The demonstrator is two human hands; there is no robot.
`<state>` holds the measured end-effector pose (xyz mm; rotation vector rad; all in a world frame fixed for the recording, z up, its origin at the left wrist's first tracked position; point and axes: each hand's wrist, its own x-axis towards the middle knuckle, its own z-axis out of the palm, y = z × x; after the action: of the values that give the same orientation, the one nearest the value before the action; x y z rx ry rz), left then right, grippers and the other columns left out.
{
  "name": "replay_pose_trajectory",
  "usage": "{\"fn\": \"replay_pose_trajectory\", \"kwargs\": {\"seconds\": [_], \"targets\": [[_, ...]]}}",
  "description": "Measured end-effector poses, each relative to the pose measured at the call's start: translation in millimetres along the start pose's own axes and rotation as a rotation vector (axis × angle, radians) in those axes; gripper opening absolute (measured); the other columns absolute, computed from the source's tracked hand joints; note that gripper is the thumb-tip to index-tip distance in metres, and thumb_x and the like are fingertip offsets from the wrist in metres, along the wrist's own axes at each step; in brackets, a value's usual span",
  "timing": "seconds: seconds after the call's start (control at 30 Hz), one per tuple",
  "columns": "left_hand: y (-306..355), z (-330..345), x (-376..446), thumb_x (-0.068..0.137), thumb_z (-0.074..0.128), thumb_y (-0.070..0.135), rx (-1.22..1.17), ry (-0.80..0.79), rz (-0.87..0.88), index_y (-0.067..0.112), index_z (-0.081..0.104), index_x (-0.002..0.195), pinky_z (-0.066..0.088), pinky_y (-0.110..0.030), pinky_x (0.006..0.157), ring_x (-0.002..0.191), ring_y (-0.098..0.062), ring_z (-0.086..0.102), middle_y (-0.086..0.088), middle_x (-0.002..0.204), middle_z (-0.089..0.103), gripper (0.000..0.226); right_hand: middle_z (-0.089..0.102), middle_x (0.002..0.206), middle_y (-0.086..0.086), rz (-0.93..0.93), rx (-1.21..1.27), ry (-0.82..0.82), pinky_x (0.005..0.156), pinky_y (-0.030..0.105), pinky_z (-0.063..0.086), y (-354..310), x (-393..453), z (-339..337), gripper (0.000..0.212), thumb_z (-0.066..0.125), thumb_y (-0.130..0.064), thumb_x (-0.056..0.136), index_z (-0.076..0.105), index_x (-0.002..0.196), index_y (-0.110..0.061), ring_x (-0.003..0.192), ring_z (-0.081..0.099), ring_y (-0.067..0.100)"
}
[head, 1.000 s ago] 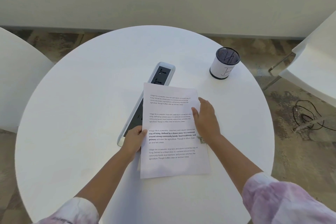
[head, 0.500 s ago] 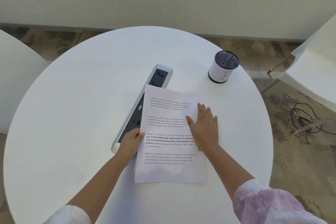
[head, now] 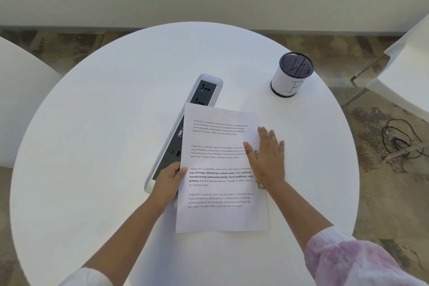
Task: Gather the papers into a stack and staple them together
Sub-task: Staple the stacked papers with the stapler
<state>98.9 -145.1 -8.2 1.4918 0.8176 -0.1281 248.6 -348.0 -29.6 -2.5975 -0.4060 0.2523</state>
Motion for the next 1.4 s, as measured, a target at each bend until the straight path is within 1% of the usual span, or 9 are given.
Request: {"fn": "replay_pose_trajectory", "kwargs": {"seconds": [0.2,0.37,0.57,0.67,0.87,1.0,1.17,1.3,1.4], "targets": [[2.2,1.0,-1.5,0.096,0.047,0.016,-0.081,0.002,-0.026,0.021,0.064,0.095,0.051,-0.029,0.064,0.076,-0.017,0.066,0.001,0.088,0.072,0.018,0.018,0.156,0.001,0.035,-0.083,-0.055,0.119,0.047,0.004,-5.7,2.1,-5.5,0.081,0.030,-0.068,0.084,0.019,0.146,-0.017,0.146,0.007,0.019],[5.8,-1.4,-3.0,0.096,0.045,0.013,-0.071,-0.013,-0.037,0.016,0.063,0.096,0.052,-0.027,0.061,0.080,-0.022,0.063,-0.002,0.089,0.070,0.018,0.028,0.151,0.005,0.127,0.267,0.016,0.116,0.047,0.015,-20.4,9.2,-33.4,0.071,0.045,-0.058,0.086,0.029,0.142,-0.016,0.141,0.022,0.021],[16.1,2.5,-7.7,0.097,0.042,0.009,-0.119,-0.026,-0.059,0.009,0.058,0.100,0.048,-0.015,0.046,0.070,-0.014,0.060,-0.004,0.087,0.065,0.016,0.053,0.125,0.013,0.396,0.343,-0.049,0.089,0.031,0.037,-3.5,-6.6,-65.1,0.050,0.055,-0.043,0.087,0.045,0.126,-0.012,0.115,0.052,0.026],[17.0,3.5,-9.8,0.097,0.041,0.008,-0.150,-0.023,-0.073,0.007,0.057,0.103,0.046,-0.014,0.044,0.064,-0.010,0.060,-0.005,0.086,0.064,0.017,0.057,0.113,0.010,0.508,0.387,-0.191,0.095,0.036,0.044,0.6,-15.7,-60.2,0.050,0.059,-0.037,0.085,0.046,0.125,-0.010,0.109,0.056,0.027],[23.9,0.2,-14.5,0.097,0.040,0.007,-0.164,-0.048,-0.058,0.008,0.055,0.098,0.045,-0.013,0.042,0.062,-0.011,0.058,-0.005,0.083,0.061,0.015,0.054,0.070,-0.005,0.487,0.506,-0.113,0.086,0.040,0.051,-6.9,-25.7,-55.6,0.033,0.059,-0.011,0.083,0.059,0.116,-0.009,0.085,0.057,0.023],[24.7,-12.3,-14.8,0.097,0.041,0.009,-0.144,-0.059,-0.050,0.011,0.057,0.094,0.048,-0.015,0.046,0.069,-0.014,0.058,-0.003,0.083,0.064,0.016,0.060,0.074,-0.003,0.482,0.558,-0.084,0.088,0.045,0.052,-4.2,-31.5,-63.8,0.033,0.061,-0.013,0.083,0.062,0.116,-0.013,0.083,0.059,0.021],[23.8,-20.2,-15.2,0.097,0.044,0.013,-0.120,-0.090,-0.040,0.016,0.061,0.091,0.049,-0.018,0.046,0.057,-0.007,0.064,0.005,0.073,0.070,0.018,0.064,0.083,0.005,0.445,0.651,-0.037,0.063,0.026,0.046,-0.2,-42.3,-79.3,0.028,0.059,-0.010,0.087,0.062,0.115,-0.011,0.074,0.054,0.020],[24.3,-17.6,-12.4,0.097,0.044,0.015,-0.104,-0.115,-0.029,0.017,0.061,0.093,0.048,-0.026,0.061,0.068,-0.013,0.064,0.010,0.071,0.072,0.017,0.062,0.074,-0.002,0.455,0.730,-0.009,0.049,0.013,0.045,3.0,-48.3,-84.7,0.026,0.058,-0.006,0.088,0.062,0.114,-0.008,0.063,0.053,0.013],[29.0,-12.3,-14.0,0.097,0.043,0.011,-0.141,-0.123,-0.012,0.013,0.059,0.094,0.050,-0.020,0.050,0.058,-0.006,0.065,0.008,0.069,0.070,0.017,0.062,0.075,-0.003,0.467,0.765,0.000,0.047,0.010,0.044,5.1,-50.3,-87.4,0.027,0.057,-0.005,0.089,0.062,0.115,-0.006,0.064,0.054,0.009]]}}
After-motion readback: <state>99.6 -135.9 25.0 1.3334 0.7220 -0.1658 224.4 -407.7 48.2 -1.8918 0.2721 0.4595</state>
